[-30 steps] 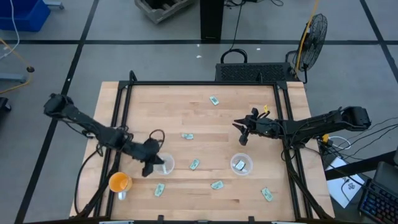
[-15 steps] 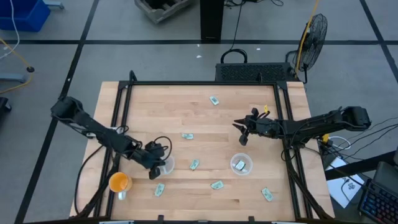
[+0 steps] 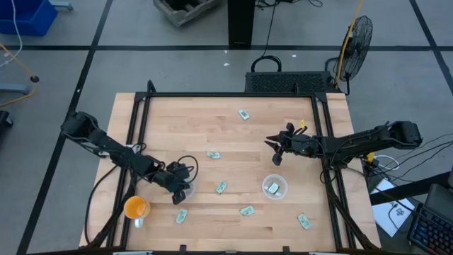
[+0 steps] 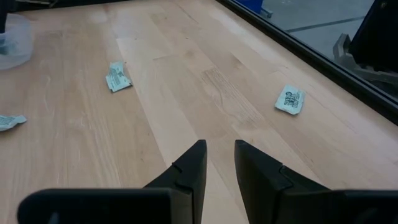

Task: Pick and place Stevia / Truvia into bins
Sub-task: Put the light green stevia packet into the left transparent container

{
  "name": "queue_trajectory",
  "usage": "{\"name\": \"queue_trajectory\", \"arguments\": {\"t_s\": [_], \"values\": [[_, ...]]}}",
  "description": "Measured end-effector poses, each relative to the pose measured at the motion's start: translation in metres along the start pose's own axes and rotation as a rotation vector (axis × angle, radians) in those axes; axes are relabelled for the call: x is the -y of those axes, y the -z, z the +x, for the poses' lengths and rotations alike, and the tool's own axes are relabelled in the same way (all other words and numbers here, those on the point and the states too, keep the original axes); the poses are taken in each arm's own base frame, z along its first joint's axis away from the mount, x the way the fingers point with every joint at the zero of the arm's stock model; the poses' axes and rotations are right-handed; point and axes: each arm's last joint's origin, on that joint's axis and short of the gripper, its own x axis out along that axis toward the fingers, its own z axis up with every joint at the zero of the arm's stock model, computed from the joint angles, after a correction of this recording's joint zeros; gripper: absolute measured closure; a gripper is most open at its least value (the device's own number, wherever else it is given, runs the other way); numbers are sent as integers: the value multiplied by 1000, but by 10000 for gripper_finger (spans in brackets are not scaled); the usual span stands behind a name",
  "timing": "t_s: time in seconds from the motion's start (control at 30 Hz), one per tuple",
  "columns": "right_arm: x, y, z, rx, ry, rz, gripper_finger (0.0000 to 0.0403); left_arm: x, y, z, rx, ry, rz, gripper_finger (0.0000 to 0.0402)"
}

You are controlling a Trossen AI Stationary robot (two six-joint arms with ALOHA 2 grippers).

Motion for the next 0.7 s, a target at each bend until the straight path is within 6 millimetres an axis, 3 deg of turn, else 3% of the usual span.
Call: {"name": "queue_trajectory", "arguments": {"t_s": [0.3, 0.7], "values": [[0, 0, 0, 0, 0, 0, 328, 1, -1, 0, 8, 9, -6, 322], [0, 0, 0, 1, 0, 0, 328, 12, -14, -20, 114, 175, -6, 339]]}}
